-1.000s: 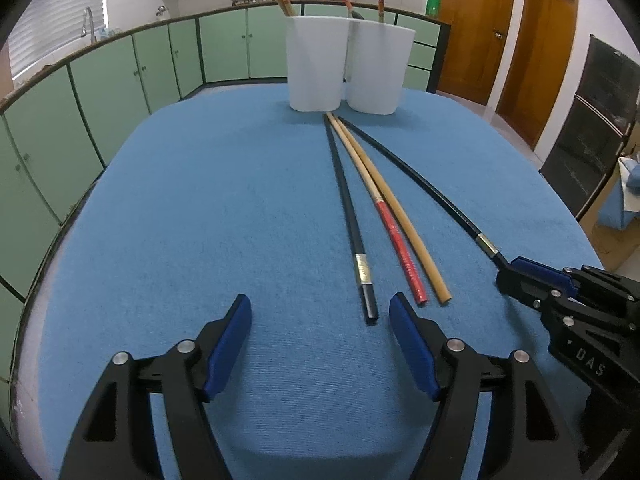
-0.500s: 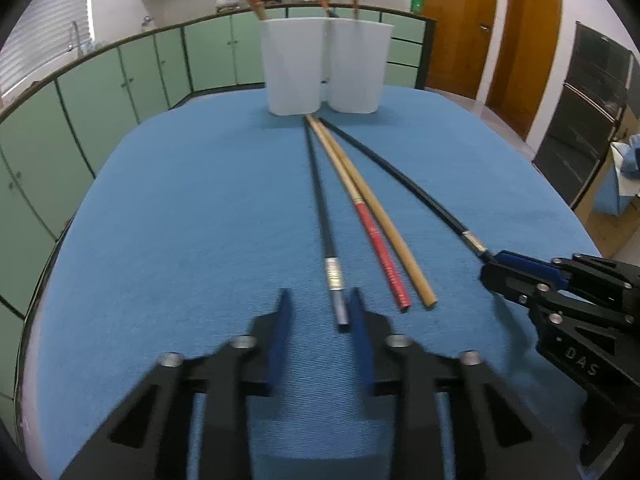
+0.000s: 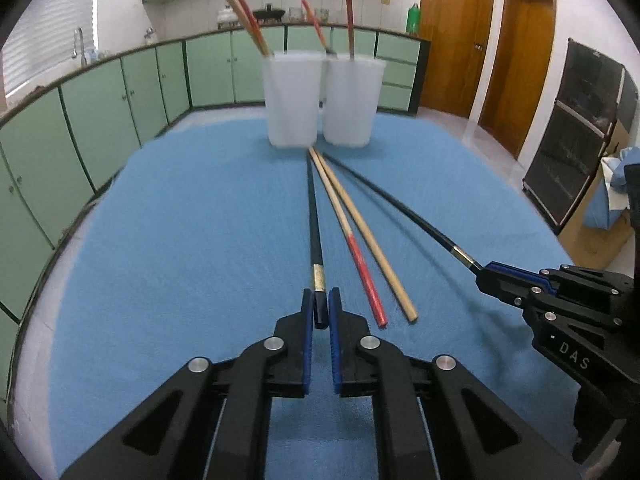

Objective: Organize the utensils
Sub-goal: 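Grasp a black chopstick with the right tool while the left tool grasps another black one, then lift both black chopsticks and lower them into the white holder cups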

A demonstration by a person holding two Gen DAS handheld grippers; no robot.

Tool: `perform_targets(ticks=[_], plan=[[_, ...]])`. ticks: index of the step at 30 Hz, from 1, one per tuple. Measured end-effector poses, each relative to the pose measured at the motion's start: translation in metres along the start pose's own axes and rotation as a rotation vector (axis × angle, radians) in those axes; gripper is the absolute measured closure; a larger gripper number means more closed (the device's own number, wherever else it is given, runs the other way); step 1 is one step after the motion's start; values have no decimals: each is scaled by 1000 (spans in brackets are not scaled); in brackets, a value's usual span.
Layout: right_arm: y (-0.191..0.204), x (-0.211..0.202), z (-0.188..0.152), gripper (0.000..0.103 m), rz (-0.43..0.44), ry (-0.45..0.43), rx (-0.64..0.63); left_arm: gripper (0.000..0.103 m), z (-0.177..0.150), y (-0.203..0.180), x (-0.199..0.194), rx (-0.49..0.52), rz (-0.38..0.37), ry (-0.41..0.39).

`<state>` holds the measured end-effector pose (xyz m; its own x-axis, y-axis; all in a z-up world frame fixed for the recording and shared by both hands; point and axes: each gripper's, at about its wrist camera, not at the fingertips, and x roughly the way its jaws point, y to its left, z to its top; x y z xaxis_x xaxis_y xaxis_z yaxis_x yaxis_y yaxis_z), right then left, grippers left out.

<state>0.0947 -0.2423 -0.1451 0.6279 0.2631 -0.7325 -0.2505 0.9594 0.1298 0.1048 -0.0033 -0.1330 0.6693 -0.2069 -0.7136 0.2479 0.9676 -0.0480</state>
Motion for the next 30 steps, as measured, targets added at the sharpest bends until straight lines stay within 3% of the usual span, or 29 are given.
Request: perform_targets(ticks=[16, 30], plan=[[3, -70, 65, 97, 16, -185, -60, 96, 65, 9, -78, 20, -18, -246], [9, -98, 143, 97, 46, -271, -126, 96, 121, 9, -88, 77, -77, -317]])
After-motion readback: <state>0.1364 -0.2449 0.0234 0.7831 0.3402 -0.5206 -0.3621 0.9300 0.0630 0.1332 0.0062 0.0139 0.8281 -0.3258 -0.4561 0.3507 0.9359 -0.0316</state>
